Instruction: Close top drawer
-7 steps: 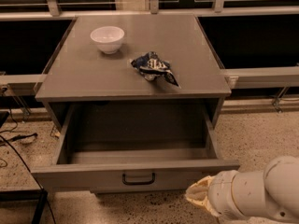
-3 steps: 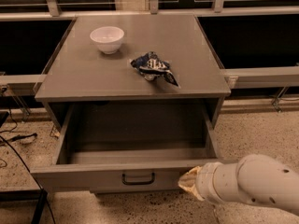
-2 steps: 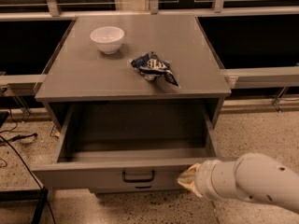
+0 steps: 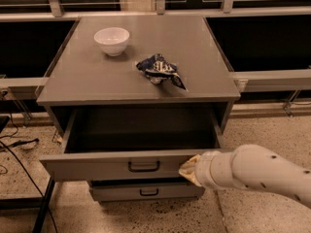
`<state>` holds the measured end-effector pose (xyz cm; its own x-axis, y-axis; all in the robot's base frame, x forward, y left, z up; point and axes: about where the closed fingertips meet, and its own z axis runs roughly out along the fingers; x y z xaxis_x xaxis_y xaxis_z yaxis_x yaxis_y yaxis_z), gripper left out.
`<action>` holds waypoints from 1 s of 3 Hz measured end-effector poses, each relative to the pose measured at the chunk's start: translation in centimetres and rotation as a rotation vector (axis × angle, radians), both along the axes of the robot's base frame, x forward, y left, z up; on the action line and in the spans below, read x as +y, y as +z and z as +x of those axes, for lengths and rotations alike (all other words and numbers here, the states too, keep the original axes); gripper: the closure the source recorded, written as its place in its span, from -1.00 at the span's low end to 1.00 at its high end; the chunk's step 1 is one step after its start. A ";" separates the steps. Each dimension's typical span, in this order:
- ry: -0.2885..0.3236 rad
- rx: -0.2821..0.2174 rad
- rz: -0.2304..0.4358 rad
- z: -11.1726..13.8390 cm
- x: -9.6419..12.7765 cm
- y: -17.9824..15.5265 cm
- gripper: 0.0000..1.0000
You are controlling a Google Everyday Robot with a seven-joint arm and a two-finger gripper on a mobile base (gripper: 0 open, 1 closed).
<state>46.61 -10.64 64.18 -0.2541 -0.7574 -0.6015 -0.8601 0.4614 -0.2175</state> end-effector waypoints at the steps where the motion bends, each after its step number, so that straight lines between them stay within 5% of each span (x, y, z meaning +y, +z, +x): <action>1: 0.001 -0.029 0.016 3.8 1.2 -0.1 1.00; 3: 0.068 -0.202 0.024 13.9 4.3 6.1 1.00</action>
Offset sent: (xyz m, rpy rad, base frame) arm 0.1580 0.0573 0.0408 0.0671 -0.2077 0.0662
